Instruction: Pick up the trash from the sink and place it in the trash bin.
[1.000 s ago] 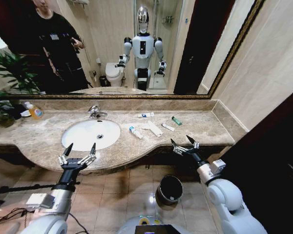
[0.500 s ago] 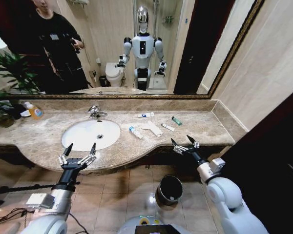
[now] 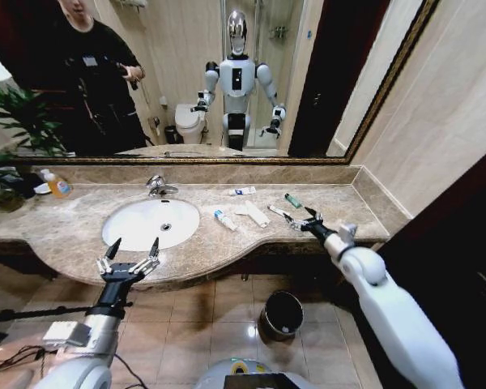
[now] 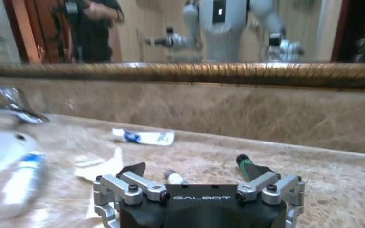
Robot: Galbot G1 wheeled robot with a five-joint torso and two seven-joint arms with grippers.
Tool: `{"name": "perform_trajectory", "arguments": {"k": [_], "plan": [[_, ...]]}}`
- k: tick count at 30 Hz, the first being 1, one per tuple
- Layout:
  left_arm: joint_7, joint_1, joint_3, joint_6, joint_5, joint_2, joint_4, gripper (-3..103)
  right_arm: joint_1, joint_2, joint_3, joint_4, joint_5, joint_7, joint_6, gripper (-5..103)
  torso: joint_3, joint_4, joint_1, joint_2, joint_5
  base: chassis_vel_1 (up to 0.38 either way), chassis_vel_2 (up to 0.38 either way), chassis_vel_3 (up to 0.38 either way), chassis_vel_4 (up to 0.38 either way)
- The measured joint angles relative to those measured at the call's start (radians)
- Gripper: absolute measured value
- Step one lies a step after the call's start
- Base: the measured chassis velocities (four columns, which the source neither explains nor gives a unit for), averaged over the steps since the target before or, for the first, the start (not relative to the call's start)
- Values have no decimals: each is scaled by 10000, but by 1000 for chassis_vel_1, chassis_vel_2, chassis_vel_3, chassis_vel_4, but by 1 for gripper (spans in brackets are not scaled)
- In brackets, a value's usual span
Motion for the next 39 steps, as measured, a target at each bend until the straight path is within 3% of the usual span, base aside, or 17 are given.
{"name": "perform_trajectory", "arguments": {"k": [3, 8, 10, 13, 18, 29, 30, 32, 36, 38, 39], "plan": [[2, 0, 0, 0, 0, 0, -1, 100, 1914, 70, -1095, -1964, -176, -488, 112, 100, 0, 4, 1, -1, -5, 0, 0, 0, 0], [1, 1, 1, 0, 0, 1, -1, 100, 3268, 188, -1815, -3553, -389, -1134, 145, 100, 2, 2, 2, -1, 8, 0, 0, 0, 0], [2, 0, 1, 0, 0, 1, 0, 100, 3904, 227, -2102, -4225, -473, -1431, 124, 100, -1, 0, 1, -1, -13, 0, 0, 0, 0], [2, 1, 1, 0, 0, 0, 0, 100, 4813, 394, -2519, -5338, -593, -1733, 122, 100, 0, 0, 0, -1, 3, 0, 0, 0, 0], [2, 1, 1, 0, 0, 0, 0, 100, 5342, 585, -2605, -6264, -686, -1998, -44, 100, 0, 1, 0, -1, 0, 0, 0, 0, 0], [1, 0, 1, 0, 0, 1, 0, 100, 5120, 445, -2464, -6450, -625, -2177, -467, 101, -2, -1, -2, 0, -1, 0, 0, 0, 0], [1, 1, 1, 0, 0, 0, 0, 100, 5077, 396, -2432, -6519, -613, -2188, -460, 93, -1, -1, -2, 0, -2, 0, 0, 0, 0], [1, 0, 1, 0, 0, 0, 0, 100, 5055, 381, -2418, -6535, -605, -2188, -457, 93, -1, -1, -2, 0, -1, 0, 0, 0, 0], [1, 1, 1, 0, 0, 0, 0, 100, 4946, 312, -2381, -6578, -567, -2188, -439, 80, -2, -1, -2, 0, -2, 0, 0, 0, 0], [1, 0, 1, 0, 0, 1, 0, 100, 4846, 303, -2359, -6583, -562, -2188, -397, 70, -2, -1, -2, 1, -1, 0, 0, 0, 0], [1, 0, 1, 0, 0, 1, 0, 100, 4846, 303, -2359, -6583, -562, -2188, -397, 70, -2, -1, -2, 1, -1, 0, 0, 0, 0]]}}
